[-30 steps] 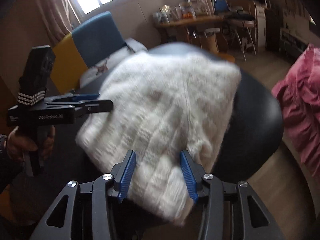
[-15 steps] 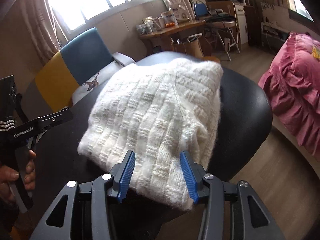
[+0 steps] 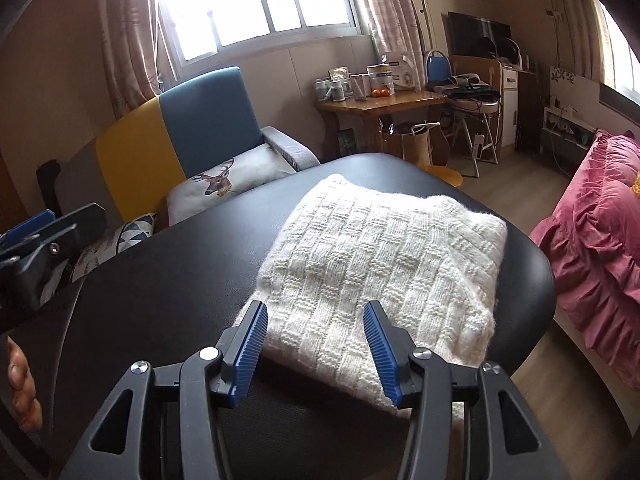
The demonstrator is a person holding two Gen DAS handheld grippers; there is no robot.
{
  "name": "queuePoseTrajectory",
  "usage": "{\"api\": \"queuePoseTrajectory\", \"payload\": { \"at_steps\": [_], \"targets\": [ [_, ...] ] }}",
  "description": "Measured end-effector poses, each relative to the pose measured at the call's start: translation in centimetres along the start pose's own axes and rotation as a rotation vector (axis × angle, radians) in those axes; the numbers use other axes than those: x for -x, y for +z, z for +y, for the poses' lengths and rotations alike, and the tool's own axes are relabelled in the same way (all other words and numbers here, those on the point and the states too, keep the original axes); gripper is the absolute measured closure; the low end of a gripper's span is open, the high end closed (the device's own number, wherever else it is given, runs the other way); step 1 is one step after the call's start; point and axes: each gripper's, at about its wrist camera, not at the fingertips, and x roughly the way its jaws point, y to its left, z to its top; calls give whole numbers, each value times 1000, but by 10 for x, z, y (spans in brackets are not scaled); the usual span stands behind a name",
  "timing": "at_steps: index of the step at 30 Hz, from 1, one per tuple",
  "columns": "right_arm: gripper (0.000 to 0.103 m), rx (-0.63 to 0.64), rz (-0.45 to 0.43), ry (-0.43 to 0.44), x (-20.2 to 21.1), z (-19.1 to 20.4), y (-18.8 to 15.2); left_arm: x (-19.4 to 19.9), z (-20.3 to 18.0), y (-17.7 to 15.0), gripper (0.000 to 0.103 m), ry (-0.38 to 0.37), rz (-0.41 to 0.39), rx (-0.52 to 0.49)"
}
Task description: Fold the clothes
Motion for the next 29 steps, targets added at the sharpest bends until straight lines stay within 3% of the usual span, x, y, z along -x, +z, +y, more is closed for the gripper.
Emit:
{"api": "queuePoseTrajectory", "payload": {
  "at_steps": [4,10,15,29],
  "targets": [
    [52,2,-29,-85,5,1,4,21,-6,5,0,24,-41,-9],
    [52,-1,-78,-218,12,-2,21,16,-8,9,0,-31,42,31],
    [52,12,-59,-211,7,-3,27,5,-6,9,0,-73,103,101],
    [52,15,4,-192,-10,-10,13,-7,-3,0,1,-43,103,113]
  ]
}}
